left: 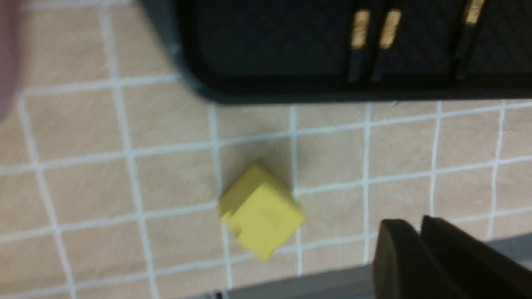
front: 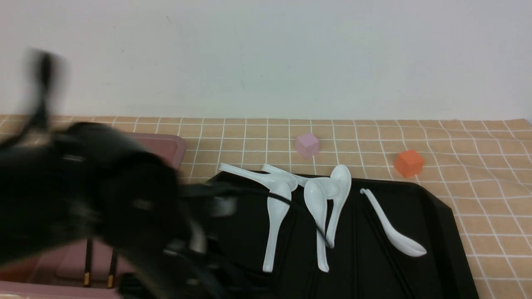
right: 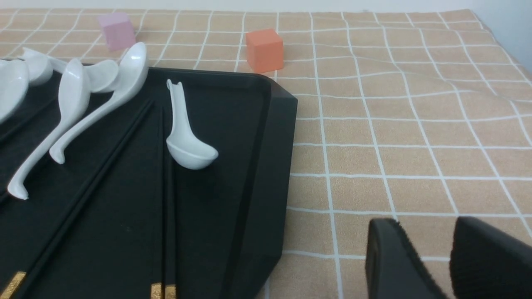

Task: On brown tablecloth take chopsticks from black tray and put them in box.
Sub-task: 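Reach over to the black tray and grasp a pair of chopsticks with the left gripper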

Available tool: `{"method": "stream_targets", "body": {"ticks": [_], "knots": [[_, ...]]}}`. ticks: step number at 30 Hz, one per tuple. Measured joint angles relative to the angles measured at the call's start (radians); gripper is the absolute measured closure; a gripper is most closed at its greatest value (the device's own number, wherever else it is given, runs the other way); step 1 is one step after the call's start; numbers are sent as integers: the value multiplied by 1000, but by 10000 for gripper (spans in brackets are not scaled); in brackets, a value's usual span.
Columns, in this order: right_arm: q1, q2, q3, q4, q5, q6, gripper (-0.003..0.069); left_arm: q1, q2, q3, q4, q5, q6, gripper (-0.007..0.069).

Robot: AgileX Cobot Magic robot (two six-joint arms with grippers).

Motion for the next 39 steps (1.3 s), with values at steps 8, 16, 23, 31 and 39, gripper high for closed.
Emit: {"method": "stream_targets", "body": {"ticks": [8,16,23,31,39], "knots": [[0,0,0,0,0,0,419,-66,265,-179,128,-10,-53,249],[0,0,0,0,0,0,419,-66,412,-239,190,-32,-53,197],[0,0,0,0,0,0,419,-66,487,-241,268,-82,-98,202],[0,0,0,0,0,0,419,-67,521,-252,273,-93,-101,287],[0,0,0,0,0,0,419,-68,530,-261,261,-92,-103,510]]}}
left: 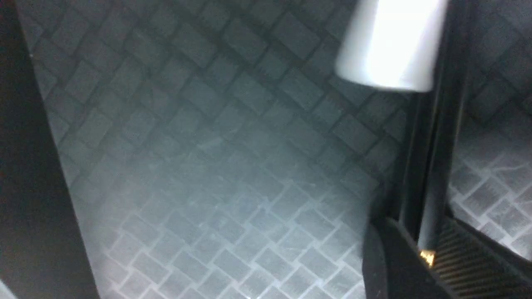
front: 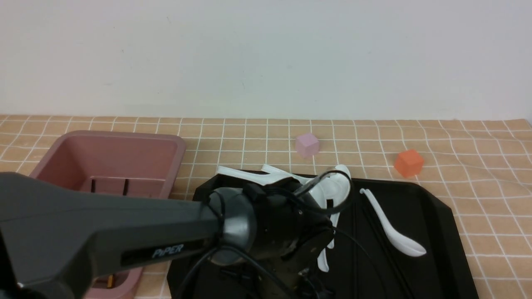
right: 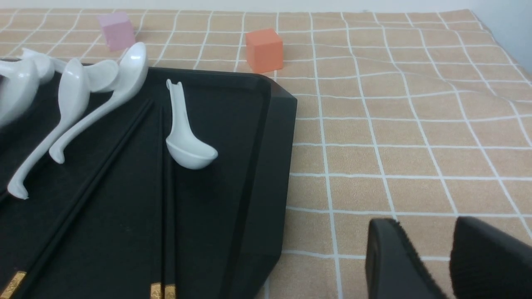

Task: On brown tablecloth take chopsticks from black tray and put them in box.
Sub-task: 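Reach over to the black tray and grasp a pair of chopsticks with the left gripper, then place the chopsticks into the pink bin with the left gripper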

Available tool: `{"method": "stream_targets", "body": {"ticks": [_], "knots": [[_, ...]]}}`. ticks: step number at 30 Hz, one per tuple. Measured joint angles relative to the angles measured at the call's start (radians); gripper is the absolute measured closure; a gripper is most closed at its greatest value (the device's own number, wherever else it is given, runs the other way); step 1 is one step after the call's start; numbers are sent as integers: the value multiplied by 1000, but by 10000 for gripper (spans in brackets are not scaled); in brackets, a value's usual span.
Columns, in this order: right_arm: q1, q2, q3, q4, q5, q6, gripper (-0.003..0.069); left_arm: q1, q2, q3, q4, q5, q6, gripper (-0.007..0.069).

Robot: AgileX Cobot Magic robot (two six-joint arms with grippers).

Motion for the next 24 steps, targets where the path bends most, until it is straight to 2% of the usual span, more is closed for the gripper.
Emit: {"method": "stream_targets", "body": {"ticks": [8,24], "knots": [[0,0,0,0,0,0,419,0,-25,8,10,35,0,503],[0,0,0,0,0,0,419,18,-470,13,-26,124,29,503]]}}
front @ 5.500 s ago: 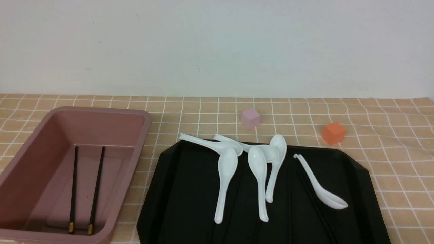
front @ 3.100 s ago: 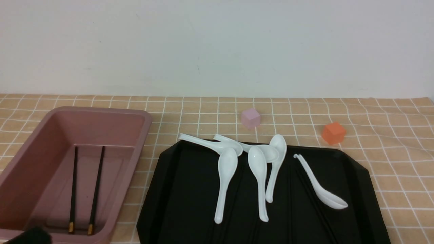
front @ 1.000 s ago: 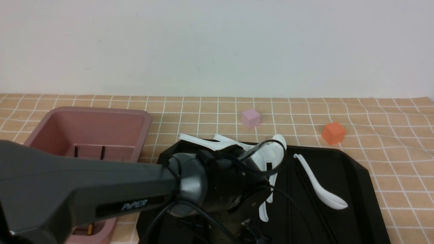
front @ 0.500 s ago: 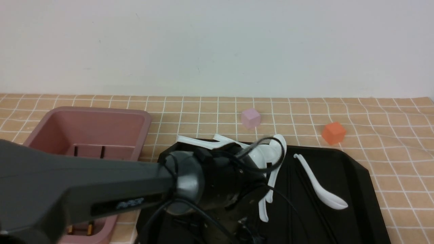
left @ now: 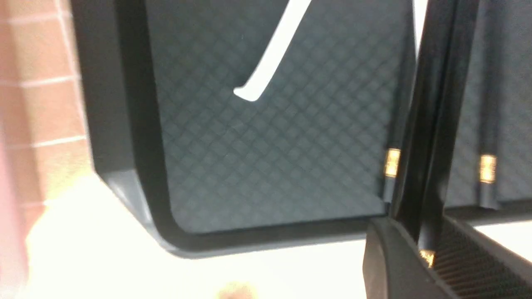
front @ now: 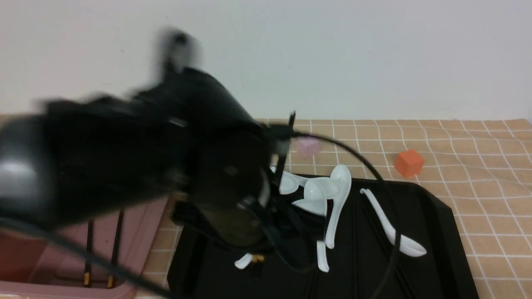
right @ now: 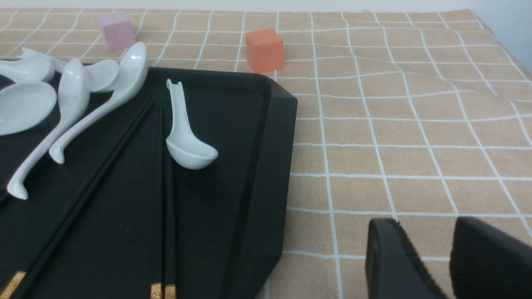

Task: On brown tablecloth take chopsticks from black tray and put them in box.
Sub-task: 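Place the chopsticks into the pink bin with the left gripper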

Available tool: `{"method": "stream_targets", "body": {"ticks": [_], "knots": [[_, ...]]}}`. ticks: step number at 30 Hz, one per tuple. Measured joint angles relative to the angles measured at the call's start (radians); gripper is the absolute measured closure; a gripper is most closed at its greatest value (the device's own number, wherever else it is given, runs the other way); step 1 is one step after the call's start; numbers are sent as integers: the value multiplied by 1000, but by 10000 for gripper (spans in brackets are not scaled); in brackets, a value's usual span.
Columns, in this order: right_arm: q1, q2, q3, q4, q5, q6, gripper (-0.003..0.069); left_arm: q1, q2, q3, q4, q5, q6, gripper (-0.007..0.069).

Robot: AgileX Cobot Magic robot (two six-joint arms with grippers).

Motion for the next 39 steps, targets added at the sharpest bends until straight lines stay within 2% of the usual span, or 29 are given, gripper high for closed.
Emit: {"method": "stream_targets", "body": {"ticks": [3,8,9,12,15,17,20,26,33,35,39], "knots": [[0,0,0,0,0,0,419,86,-67,0,-9,77,52,503],[0,0,0,0,0,0,419,316,-126,22,-14,193,133,503],[0,0,0,0,0,0,419,394,-134,42,-14,199,160,503],[0,0,0,0,0,0,419,528,-139,97,-26,188,196,503],[0,0,0,0,0,0,419,657,-137,173,-36,115,220,503],[0,0,0,0,0,0,419,708,-128,212,-36,57,227,503],[0,0,0,0,0,0,419,752,-93,253,-36,-18,238,503],[0,0,0,0,0,0,419,755,3,262,-41,-71,259,498],[0,0,0,0,0,0,419,755,49,263,-52,-80,241,377],[0,0,0,0,0,0,419,755,31,263,-54,-71,240,363],[0,0,0,0,0,0,419,755,-49,263,-61,-36,264,391]]}}
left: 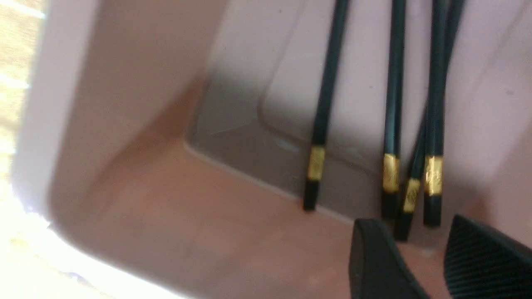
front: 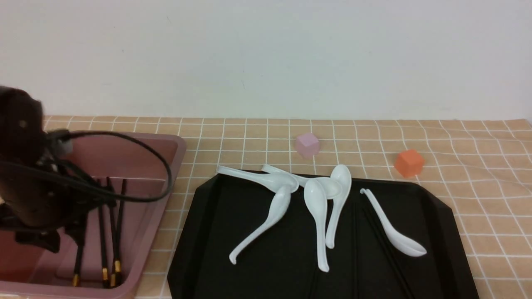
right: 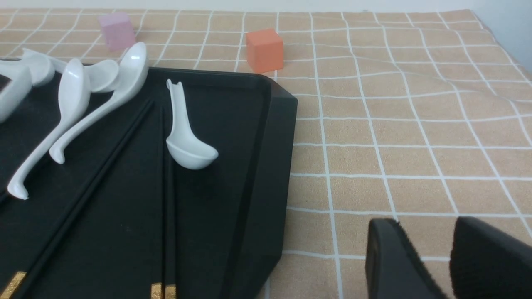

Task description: On brown tablecloth take chopsticks from black tray and put them in box.

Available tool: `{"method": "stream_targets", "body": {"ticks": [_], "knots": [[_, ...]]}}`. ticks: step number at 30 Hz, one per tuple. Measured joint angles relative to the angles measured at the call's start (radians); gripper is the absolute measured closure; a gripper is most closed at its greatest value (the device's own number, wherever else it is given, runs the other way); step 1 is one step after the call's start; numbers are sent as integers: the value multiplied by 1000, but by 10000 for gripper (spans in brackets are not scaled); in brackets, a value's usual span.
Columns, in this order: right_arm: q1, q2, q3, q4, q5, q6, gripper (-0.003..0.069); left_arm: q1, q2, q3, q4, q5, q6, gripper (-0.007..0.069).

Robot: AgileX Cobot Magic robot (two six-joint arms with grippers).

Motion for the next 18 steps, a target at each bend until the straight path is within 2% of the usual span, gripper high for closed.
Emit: {"method": "stream_targets", "body": {"ticks": [1,8,14,18], "knots": [[0,0,0,0,0,0,419,0,-17,0,-3,9,9,400],[0,0,0,0,0,0,419,0,-290,28,-119,82,165,637],[0,0,0,0,0,0,419,0,-592,197,-290,31,320,637],[0,0,0,0,0,0,419,0,-879,440,-477,-186,449,637]]}}
